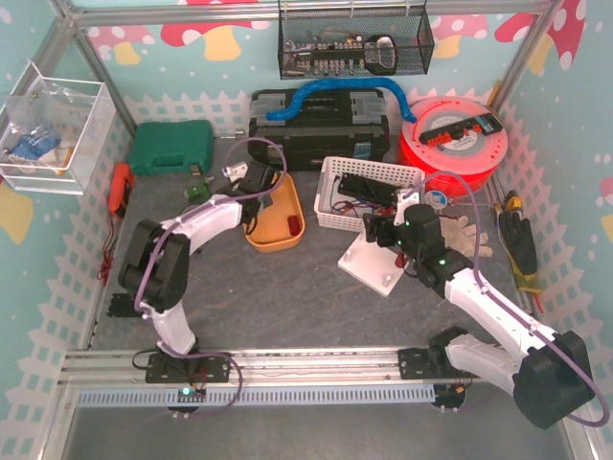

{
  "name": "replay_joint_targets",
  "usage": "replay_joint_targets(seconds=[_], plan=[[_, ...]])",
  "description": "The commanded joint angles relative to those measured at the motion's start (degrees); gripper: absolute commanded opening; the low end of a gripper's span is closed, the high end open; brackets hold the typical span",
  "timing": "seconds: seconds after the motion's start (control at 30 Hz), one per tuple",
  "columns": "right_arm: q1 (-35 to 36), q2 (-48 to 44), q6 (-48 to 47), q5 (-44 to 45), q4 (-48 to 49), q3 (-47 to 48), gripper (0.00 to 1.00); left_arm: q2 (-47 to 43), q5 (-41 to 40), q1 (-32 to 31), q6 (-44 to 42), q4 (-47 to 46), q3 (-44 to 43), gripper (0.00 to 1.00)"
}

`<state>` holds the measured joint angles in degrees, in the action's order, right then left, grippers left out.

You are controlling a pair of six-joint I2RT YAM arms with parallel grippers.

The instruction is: Install the large spring

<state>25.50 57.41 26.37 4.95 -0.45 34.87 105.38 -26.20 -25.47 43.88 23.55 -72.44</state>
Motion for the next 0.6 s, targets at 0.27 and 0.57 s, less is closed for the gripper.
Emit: replay_joint_targets(seconds=[0.27,0.57], plan=[[-0.1,1.31,-1.48,-7.83,-4.52,5.16,0.92,-19.38,17.54,-6.43,-18.08,-36.15,23.07,0.22],[0.03,4.21,-1.04,-29.84,-6.61,10.53,0.79,-27.64,28.18,-14.13,-35.86,-73.33,46.39,0.17]])
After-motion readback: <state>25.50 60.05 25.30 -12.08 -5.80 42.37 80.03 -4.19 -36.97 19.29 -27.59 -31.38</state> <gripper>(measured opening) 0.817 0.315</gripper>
